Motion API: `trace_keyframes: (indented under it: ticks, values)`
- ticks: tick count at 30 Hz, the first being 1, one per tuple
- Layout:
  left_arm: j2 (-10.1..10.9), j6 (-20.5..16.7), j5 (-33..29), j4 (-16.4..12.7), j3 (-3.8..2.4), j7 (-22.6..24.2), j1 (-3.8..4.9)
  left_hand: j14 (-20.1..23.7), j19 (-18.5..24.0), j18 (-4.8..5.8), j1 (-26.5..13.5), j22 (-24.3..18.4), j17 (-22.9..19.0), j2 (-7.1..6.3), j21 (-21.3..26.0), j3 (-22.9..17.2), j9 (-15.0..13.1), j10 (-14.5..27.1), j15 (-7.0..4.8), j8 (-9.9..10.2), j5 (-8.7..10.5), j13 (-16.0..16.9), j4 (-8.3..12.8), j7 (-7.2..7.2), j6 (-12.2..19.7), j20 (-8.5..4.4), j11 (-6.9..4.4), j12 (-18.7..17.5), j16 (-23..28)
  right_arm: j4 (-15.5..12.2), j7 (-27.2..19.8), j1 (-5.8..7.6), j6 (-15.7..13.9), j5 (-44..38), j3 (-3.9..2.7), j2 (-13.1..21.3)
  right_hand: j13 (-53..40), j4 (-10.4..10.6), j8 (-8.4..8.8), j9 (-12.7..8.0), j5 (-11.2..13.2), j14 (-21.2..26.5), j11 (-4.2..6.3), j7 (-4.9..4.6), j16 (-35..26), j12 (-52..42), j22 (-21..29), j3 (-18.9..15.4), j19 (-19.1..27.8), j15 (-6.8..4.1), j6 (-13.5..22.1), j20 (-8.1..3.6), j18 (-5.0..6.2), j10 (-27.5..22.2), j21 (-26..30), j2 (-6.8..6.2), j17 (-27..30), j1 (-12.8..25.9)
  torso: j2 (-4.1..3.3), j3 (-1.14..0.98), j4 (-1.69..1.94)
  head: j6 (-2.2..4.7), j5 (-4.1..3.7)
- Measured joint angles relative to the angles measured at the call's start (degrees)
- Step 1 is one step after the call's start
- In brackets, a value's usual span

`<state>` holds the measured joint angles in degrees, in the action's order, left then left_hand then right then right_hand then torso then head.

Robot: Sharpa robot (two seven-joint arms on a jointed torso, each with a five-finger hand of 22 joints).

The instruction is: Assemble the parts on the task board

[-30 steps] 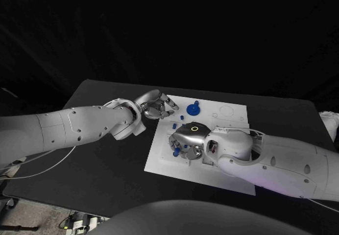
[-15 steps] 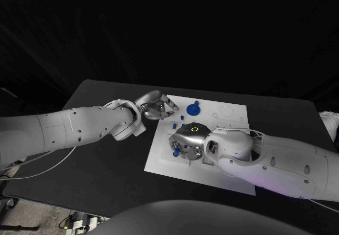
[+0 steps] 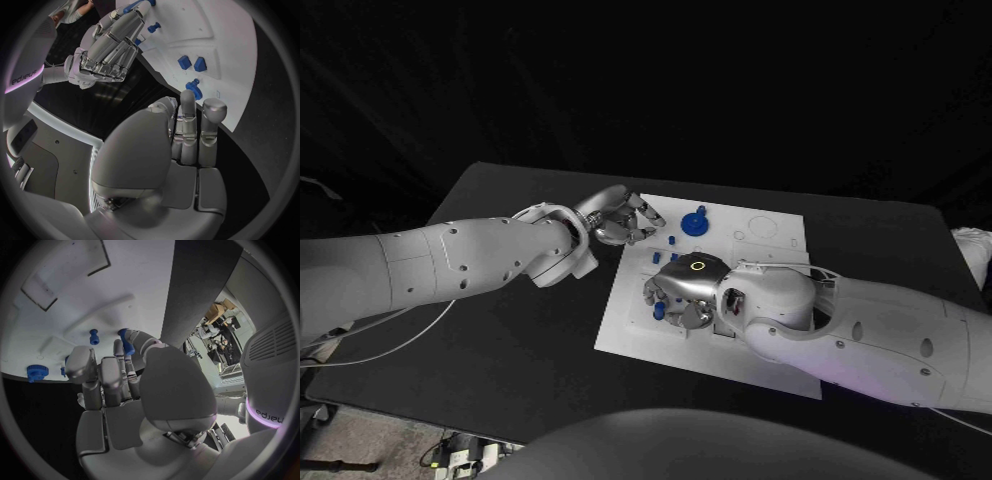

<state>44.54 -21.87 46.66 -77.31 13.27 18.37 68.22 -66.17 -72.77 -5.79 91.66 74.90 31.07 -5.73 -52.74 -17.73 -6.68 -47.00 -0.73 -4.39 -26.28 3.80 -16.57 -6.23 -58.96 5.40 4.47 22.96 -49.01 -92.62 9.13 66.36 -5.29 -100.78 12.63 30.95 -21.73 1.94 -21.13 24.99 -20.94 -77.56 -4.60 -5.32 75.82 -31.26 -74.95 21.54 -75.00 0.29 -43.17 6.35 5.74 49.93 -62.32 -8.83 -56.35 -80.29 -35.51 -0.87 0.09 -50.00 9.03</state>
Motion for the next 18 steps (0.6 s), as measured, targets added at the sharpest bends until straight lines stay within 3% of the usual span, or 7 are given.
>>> trace_keyframes:
  ticks: [7,13,15,18]
  values:
    - [-0.05,0.1,0.0,0.03,0.0,-0.03,-0.02,0.0,0.0,-0.01,0.0,0.0,0.0,0.0,0.0,0.0,0.0,0.0,0.0,0.0,0.0,0.0,0.0,0.0,0.0,0.0,0.0,0.0,0.0,-0.01,-0.05,-0.05,-0.12,0.03,0.0,0.41,-0.15,0.37,1.66,-0.93,3.29,0.77,-0.48,0.21,-0.27,0.31,0.0,-0.89,0.91,0.31,0.21,0.24,-0.01,-1.61,1.66,-0.55,0.91,0.55,0.0,-0.01,0.0,0.0,0.05]
    - [-0.03,0.16,-0.01,0.03,0.0,-0.08,-0.03,0.0,0.0,-0.01,0.0,0.0,0.0,0.0,0.0,0.0,0.0,0.0,0.0,0.0,0.0,0.0,0.0,0.0,0.0,0.0,0.0,0.0,0.0,-0.16,-0.13,-0.07,-1.21,0.03,0.0,1.43,-0.37,0.83,4.76,-2.81,4.98,2.38,-1.34,1.68,-1.02,0.66,0.01,-2.23,2.68,0.5,2.54,0.62,0.0,-5.45,4.46,-0.53,2.55,0.52,0.0,-0.03,0.0,0.0,-0.01]
    - [-0.01,0.17,-0.01,0.03,0.0,-0.09,-0.03,0.0,0.0,-0.01,0.0,0.0,0.0,0.0,0.0,0.0,0.0,0.0,0.0,0.0,0.0,0.0,0.0,0.0,0.0,0.0,0.0,0.0,0.0,-0.48,-0.2,-0.07,-2.18,0.02,0.0,2.13,-0.53,0.83,5.91,-3.61,5.43,3.43,-1.55,2.14,-1.66,0.66,0.01,-3.07,3.72,0.53,3.88,0.63,0.89,-7.12,5.99,-0.53,3.58,0.52,0.0,-0.03,0.01,0.0,-0.02]
    - [0.01,0.18,-0.02,0.03,0.0,-0.1,-0.04,0.0,0.0,0.0,0.0,0.0,0.0,0.0,0.0,0.0,0.0,0.0,0.0,0.0,0.0,0.0,0.0,0.0,0.0,0.0,0.0,0.0,0.0,-1.28,-0.43,-0.08,-4.53,-0.01,0.0,3.72,-0.95,0.94,7.49,-4.99,5.43,5.67,-1.91,3.1,-2.77,0.19,0.01,-4.84,5.43,0.76,5.21,0.91,0.89,-9.83,8.69,-0.53,6.25,0.52,0.0,-0.02,0.0,0.0,-0.02]
